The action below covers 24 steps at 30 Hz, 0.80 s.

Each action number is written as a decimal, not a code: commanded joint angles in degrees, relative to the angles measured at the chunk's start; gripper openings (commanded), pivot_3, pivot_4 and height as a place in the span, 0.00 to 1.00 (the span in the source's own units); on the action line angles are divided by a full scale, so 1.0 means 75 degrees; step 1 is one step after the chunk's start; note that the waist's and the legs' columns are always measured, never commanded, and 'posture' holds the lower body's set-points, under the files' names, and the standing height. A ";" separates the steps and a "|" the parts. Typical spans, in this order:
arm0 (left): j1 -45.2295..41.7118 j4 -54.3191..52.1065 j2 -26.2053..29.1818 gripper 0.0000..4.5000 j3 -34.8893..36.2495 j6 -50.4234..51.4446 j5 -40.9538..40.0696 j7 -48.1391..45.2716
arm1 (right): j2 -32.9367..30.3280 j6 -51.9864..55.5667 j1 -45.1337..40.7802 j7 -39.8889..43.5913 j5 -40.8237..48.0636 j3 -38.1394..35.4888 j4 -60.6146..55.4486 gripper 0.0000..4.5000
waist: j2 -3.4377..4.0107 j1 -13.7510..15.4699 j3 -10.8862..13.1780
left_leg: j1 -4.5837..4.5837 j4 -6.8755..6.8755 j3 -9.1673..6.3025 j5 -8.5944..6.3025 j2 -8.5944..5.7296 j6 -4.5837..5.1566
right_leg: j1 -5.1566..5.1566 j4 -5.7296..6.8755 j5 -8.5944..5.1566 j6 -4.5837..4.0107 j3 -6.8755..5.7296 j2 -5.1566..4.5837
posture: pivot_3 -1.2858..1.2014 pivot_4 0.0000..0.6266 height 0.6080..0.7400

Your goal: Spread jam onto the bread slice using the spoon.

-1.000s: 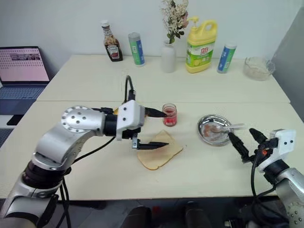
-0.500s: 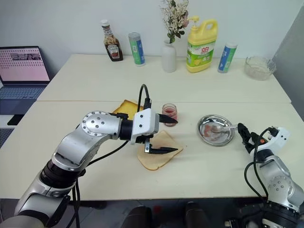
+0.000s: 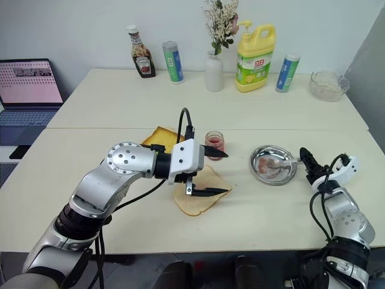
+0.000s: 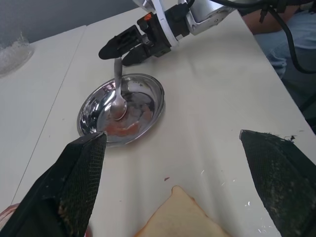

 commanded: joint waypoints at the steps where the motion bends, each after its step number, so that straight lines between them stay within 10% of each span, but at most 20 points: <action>1: -0.0044 -0.0156 0.0025 1.00 0.0048 -0.0111 0.0064 -0.0026 | 0.0004 0.0036 -0.0179 0.0139 0.0336 -0.0185 -0.0059 0.96 | 0.0000 0.0000 0.0000 | 0.0000 0.0000 0.0000 0.0000 0.0000 0.0000 | 0.0000 0.0000 0.0000 0.0000 0.0000 0.0000 | 0.52 0.24 1.00; 14: -0.0026 0.0069 0.0051 1.00 0.0053 -0.0225 0.0233 -0.0098 | 0.0011 0.0089 -0.0484 0.0252 0.0545 -0.0203 0.0271 0.00 | 0.0001 -0.0002 0.0000 | 0.0000 0.0000 0.0000 0.0000 0.0000 0.0000 | 0.0000 0.0000 -0.0001 0.0002 -0.0001 0.0000 | 0.52 0.24 1.00; 24: 0.0186 0.0172 0.0241 1.00 0.0644 0.0017 0.0211 0.0175 | -0.0110 0.0709 -0.0392 0.0086 0.1251 -0.0135 -0.1161 0.00 | 0.0013 -0.0007 0.0007 | 0.0000 -0.0002 0.0000 0.0000 0.0001 0.0000 | -0.0002 -0.0001 -0.0002 0.0003 0.0000 0.0000 | 0.52 0.24 1.00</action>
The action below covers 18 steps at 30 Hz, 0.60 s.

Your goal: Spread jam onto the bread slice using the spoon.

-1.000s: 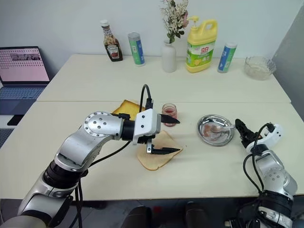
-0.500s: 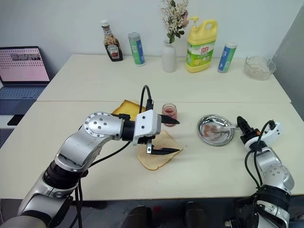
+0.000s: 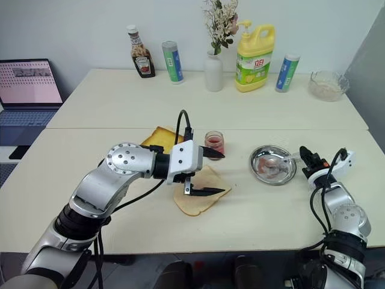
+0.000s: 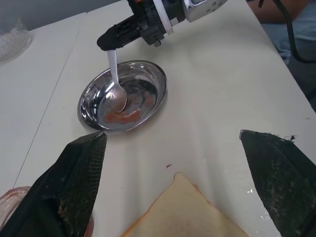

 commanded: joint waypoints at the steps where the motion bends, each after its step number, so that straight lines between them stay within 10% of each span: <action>1: 0.0140 -0.0013 0.0243 1.00 0.0779 0.0193 -0.0074 0.0368 | -0.0253 0.0379 -0.0043 -0.0159 0.0652 -0.0019 -0.1617 0.00 | 0.0012 -0.0009 0.0007 | -0.0001 0.0000 0.0000 0.0000 0.0000 0.0000 | -0.0001 0.0000 0.0000 0.0001 0.0001 0.0000 | 0.52 0.24 1.00; 8: 0.0819 -0.0387 0.0726 1.00 0.2139 0.1309 -0.0527 0.1056 | -0.0879 0.1204 -0.1083 -0.1010 0.1516 0.0760 -0.3739 0.00 | 0.0035 -0.0102 0.0020 | -0.0006 -0.0001 -0.0008 0.0000 0.0006 0.0000 | -0.0008 0.0002 -0.0011 0.0019 -0.0005 0.0002 | 0.52 0.24 1.00; 18: 0.1182 -0.0757 0.1436 1.00 0.2562 0.1897 -0.0861 0.1146 | -0.0774 0.0110 -0.2810 -0.0039 -0.1306 0.3672 -0.3013 0.00 | 0.0033 -0.0110 0.0020 | -0.0018 -0.0002 -0.0005 0.0000 0.0004 0.0000 | -0.0018 -0.0008 -0.0003 0.0005 -0.0006 0.0000 | 0.52 0.24 1.00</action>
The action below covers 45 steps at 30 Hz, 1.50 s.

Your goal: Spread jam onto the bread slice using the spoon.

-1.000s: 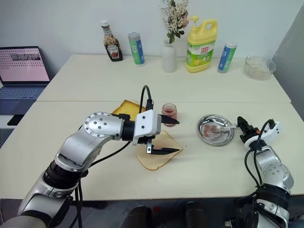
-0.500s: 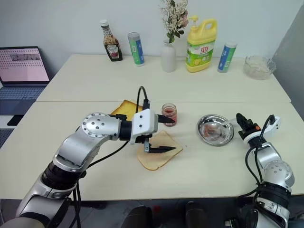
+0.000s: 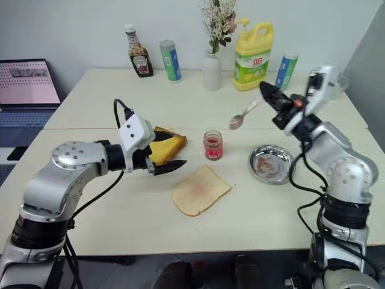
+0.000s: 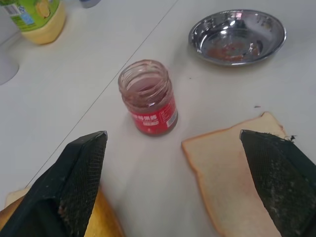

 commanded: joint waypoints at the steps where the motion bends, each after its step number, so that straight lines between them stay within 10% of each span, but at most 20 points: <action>1: 0.0171 -0.0455 0.0309 1.00 0.0243 0.0087 -0.0126 -0.0021 | 0.0095 -0.0824 -0.0385 0.0620 -0.1087 0.0701 0.0324 0.00 | 0.0000 0.0015 0.0000 | -0.0003 0.0000 -0.0003 0.0000 0.0000 0.0000 | -0.0001 -0.0001 0.0003 -0.0005 -0.0004 -0.0001 | 0.52 0.24 1.00; 32: 0.0338 -0.0514 0.0578 1.00 0.0136 0.0053 -0.0100 0.0259 | 0.0391 -0.5416 -0.0416 0.3253 -0.6496 0.3442 0.2291 0.00 | 0.0000 0.0039 0.0000 | -0.0041 0.0004 -0.0006 0.0000 -0.0001 0.0000 | -0.0040 0.0008 0.0005 -0.0009 -0.0013 -0.0006 | 0.52 0.24 1.00; 45: 0.0318 -0.0366 0.0583 1.00 -0.0011 -0.0074 -0.0019 0.0248 | 0.1164 -0.4232 -0.0291 0.2855 -0.6368 0.2876 0.2817 0.00 | -0.0001 0.0047 0.0000 | -0.0040 0.0007 -0.0008 0.0001 -0.0001 -0.0001 | -0.0039 0.0013 0.0006 -0.0010 -0.0014 -0.0007 | 0.52 0.24 1.00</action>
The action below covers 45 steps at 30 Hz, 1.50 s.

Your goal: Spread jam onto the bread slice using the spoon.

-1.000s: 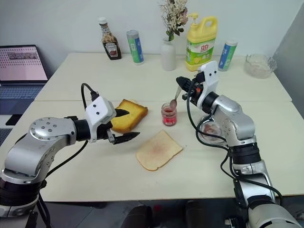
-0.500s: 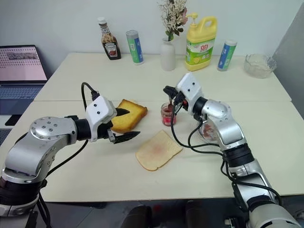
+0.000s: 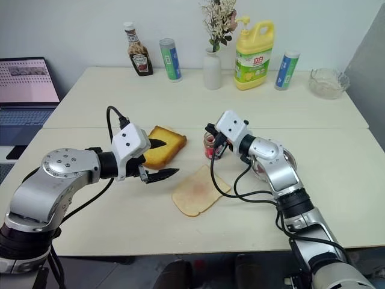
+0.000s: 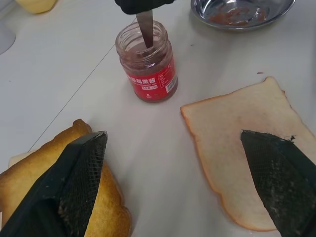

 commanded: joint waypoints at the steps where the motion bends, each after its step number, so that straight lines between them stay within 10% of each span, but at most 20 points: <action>1: -0.0135 -0.0042 0.0069 1.00 0.0011 -0.0223 0.0092 0.0016 | 0.0215 0.0588 -0.0058 -0.0175 0.0358 -0.0473 -0.0066 0.00 | 0.0000 0.0002 0.0000 | 0.0000 0.0000 -0.0001 0.0000 0.0000 0.0000 | 0.0000 0.0000 0.0000 0.0000 -0.0001 0.0000 | 0.52 0.24 1.00; 45: -0.0107 0.0305 -0.0011 1.00 -0.0262 -0.0732 0.0375 -0.0023 | 0.1871 0.5138 -0.1106 -0.3062 0.4314 -0.4314 -0.0164 0.00 | -0.0002 -0.0054 -0.0002 | -0.0003 -0.0006 -0.0001 0.0000 0.0001 0.0000 | -0.0004 0.0002 0.0000 0.0000 -0.0001 0.0000 | 0.52 0.24 1.00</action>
